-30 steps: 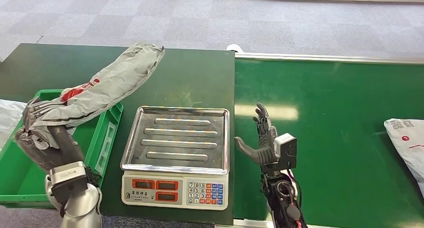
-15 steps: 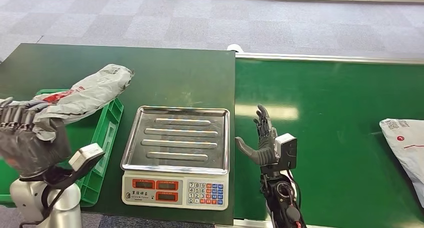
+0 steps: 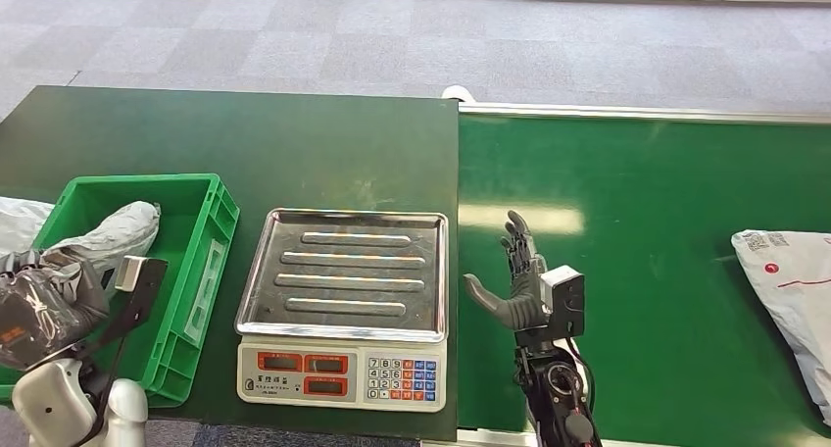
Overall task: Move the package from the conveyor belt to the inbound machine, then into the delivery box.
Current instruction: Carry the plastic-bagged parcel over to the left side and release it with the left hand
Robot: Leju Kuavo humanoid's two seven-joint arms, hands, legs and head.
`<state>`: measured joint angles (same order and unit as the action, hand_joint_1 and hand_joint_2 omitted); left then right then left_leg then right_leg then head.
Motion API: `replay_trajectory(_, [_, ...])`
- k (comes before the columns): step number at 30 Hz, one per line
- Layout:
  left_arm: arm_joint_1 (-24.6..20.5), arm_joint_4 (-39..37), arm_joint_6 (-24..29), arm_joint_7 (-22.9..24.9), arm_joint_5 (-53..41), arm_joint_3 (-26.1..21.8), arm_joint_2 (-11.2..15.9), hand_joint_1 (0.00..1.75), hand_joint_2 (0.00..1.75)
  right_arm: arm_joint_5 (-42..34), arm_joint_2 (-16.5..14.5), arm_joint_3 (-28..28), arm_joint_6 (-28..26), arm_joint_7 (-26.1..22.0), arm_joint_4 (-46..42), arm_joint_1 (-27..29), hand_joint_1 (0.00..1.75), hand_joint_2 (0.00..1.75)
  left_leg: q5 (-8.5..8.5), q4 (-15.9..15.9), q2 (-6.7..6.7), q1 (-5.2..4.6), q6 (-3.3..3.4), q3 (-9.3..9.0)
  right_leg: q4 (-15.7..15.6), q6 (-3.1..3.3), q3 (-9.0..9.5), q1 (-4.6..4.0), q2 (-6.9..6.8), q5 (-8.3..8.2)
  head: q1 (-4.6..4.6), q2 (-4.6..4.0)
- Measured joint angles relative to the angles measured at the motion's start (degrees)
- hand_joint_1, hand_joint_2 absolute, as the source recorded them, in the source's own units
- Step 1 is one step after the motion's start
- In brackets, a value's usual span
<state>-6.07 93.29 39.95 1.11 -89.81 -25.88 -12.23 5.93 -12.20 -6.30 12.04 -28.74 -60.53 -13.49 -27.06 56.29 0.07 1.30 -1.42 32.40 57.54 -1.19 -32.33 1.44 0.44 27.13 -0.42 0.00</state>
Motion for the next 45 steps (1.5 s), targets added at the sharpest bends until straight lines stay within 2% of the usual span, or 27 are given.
replay_trajectory(7, [0.85,-1.01,0.01,0.7,0.78,2.27,1.77,0.0,0.0,0.59,-0.01,0.37,0.49,0.55,-1.21,0.95,0.0,1.75,0.0,0.0,-0.01,0.0,0.0,-0.01,0.0,0.0,0.02,0.0,0.0,-0.01,0.01,0.0])
replay_trajectory(9, [0.85,-0.61,0.02,-2.11,3.16,2.21,1.66,0.0,0.0,0.64,-0.03,0.48,0.51,0.6,-1.24,0.95,0.0,1.75,0.0,0.0,-0.01,0.0,0.0,-0.01,0.0,0.0,0.02,0.0,0.0,-0.01,-0.01,0.0])
replay_trajectory(13, [0.25,0.68,0.04,-12.34,8.64,0.48,0.32,0.0,0.0,0.69,-0.04,0.63,0.56,0.61,-1.24,1.0,0.0,1.75,0.0,0.0,-0.01,0.0,0.0,0.01,0.0,0.0,0.03,0.0,0.0,-0.01,-0.02,0.0])
replay_trajectory(16, [0.11,0.78,0.04,-13.37,9.12,0.17,0.12,0.0,0.0,0.69,-0.04,0.64,0.57,0.61,-1.24,1.01,0.0,1.75,0.0,0.0,-0.02,0.0,0.0,0.02,0.0,0.0,0.03,0.0,-0.01,-0.01,-0.02,0.0])
replay_trajectory(17, [-0.64,0.91,0.04,-18.12,12.31,-1.4,-0.55,0.0,0.0,0.69,-0.08,0.63,0.66,0.61,-1.24,1.03,0.0,1.75,0.0,0.0,-0.02,0.0,0.0,0.02,0.0,0.0,0.03,0.0,-0.01,-0.01,-0.01,0.0])
replay_trajectory(20, [-4.58,3.66,0.08,-38.66,30.82,-11.95,-4.38,0.0,0.0,0.68,-0.33,0.59,1.1,0.51,-1.23,1.11,0.0,1.75,0.0,0.0,-0.01,0.01,0.0,0.0,0.01,0.0,0.02,0.0,0.0,0.0,0.01,0.0])
replay_trajectory(21, [-5.26,4.76,0.09,-40.89,34.03,-14.16,-5.16,0.0,0.0,0.67,-0.42,0.57,1.16,0.49,-1.23,1.12,0.0,1.75,0.0,0.0,-0.01,0.01,0.0,-0.01,0.01,-0.01,0.03,-0.01,0.0,0.01,0.01,0.0])
replay_trajectory(27, [-5.93,7.33,0.09,-41.08,35.81,-15.73,-6.44,0.0,0.0,0.63,-0.66,0.56,1.14,0.44,-1.21,1.11,0.0,1.75,0.0,0.0,-0.03,0.01,0.0,-0.01,0.01,-0.01,0.04,0.0,-0.01,0.01,0.01,0.0])
replay_trajectory(30, [-5.56,9.38,0.08,-41.13,39.57,-14.69,-6.87,0.0,0.0,0.61,-0.66,0.57,1.02,0.2,-1.21,1.1,0.0,1.75,0.0,0.0,-0.04,0.01,0.0,-0.02,0.01,-0.01,0.04,0.0,-0.01,0.01,0.01,0.0])
replay_trajectory(34, [-3.36,11.96,0.07,-41.16,46.97,-8.47,-7.01,0.0,1.75,0.62,-0.66,0.55,0.97,-0.54,-1.22,1.09,0.0,1.75,0.0,0.0,-0.05,0.0,0.0,-0.01,0.01,-0.01,0.04,0.0,-0.01,0.01,0.0,0.0])
replay_trajectory(41, [1.71,9.34,-0.5,-41.16,61.62,6.24,-4.61,0.0,1.75,0.99,-0.66,0.51,1.68,-0.82,-1.67,1.16,0.0,1.75,0.0,0.0,-0.04,0.0,0.0,-0.02,0.0,-0.01,0.02,0.0,-0.01,0.0,-0.01,0.0])
replay_trajectory(45, [2.97,4.84,-5.52,-41.04,67.49,15.04,-2.25,0.0,1.75,2.02,-0.75,0.03,2.7,-1.12,-3.5,1.21,0.0,1.75,0.0,0.0,-0.05,0.0,0.0,-0.02,0.0,-0.01,0.04,0.0,-0.01,0.0,0.01,0.0])
